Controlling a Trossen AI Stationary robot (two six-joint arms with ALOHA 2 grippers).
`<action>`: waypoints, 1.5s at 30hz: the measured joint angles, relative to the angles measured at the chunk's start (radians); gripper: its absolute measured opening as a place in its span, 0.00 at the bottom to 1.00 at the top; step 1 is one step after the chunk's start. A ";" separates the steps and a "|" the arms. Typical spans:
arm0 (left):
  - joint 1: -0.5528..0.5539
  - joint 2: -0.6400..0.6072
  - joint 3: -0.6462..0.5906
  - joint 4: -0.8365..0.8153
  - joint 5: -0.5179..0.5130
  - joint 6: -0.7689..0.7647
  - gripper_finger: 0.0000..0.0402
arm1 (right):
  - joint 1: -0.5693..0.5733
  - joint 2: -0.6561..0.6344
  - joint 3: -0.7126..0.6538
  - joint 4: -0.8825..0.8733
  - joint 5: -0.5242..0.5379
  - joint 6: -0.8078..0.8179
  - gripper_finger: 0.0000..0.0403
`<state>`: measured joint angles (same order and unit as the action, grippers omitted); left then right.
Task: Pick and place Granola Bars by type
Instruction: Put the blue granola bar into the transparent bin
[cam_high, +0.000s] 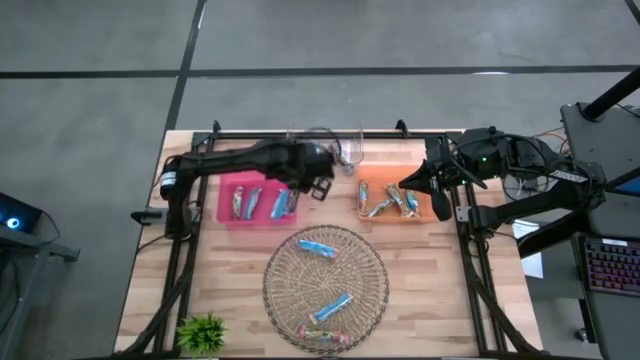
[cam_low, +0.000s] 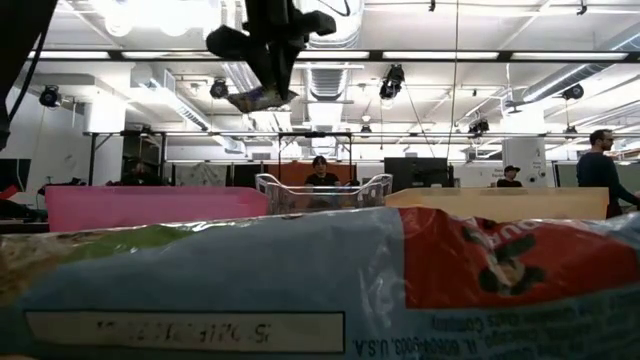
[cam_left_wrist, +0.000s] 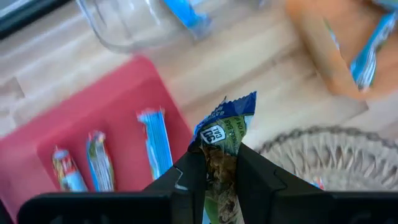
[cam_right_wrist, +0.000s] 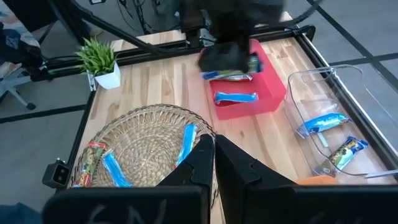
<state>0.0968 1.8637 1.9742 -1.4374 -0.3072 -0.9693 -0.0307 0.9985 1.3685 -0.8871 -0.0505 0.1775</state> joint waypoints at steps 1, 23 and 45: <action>0.020 0.000 0.000 0.014 0.004 0.025 0.14 | 0.000 0.000 0.000 0.000 0.000 0.004 0.02; 0.384 0.000 0.000 0.219 0.207 0.534 0.14 | 0.000 0.000 0.000 0.000 0.146 0.191 0.02; 0.497 0.006 0.001 0.630 0.395 0.184 0.14 | 0.000 0.000 0.000 0.000 0.182 0.051 0.02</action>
<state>0.5941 1.8694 1.9755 -0.8078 0.0876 -0.7853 -0.0307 0.9985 1.3685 -0.8867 0.1313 0.2283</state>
